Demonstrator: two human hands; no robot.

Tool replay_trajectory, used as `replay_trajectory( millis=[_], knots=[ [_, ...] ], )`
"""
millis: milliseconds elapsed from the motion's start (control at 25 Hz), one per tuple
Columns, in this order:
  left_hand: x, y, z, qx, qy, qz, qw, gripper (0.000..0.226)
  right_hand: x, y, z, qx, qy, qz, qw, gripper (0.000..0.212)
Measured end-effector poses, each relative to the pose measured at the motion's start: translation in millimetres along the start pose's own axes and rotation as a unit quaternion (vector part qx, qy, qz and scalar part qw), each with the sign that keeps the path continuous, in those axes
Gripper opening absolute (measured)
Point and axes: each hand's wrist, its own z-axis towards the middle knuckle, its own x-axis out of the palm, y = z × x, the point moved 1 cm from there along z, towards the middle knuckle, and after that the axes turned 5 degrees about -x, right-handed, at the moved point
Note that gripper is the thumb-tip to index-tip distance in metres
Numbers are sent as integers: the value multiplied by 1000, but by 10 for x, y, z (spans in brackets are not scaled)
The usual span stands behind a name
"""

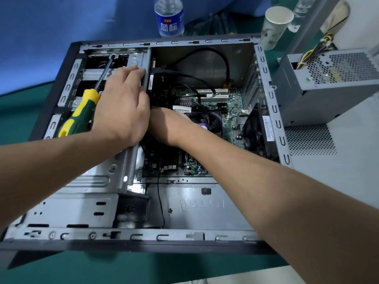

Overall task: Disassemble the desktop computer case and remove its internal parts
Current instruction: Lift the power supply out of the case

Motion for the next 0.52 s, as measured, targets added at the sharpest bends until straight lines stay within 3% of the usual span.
replay_trajectory(
  millis=[520],
  knots=[
    [5,-9,-1,-2,-6,-1,1000,48,-16,-31,0,1,25,-6,1000,29]
  ],
)
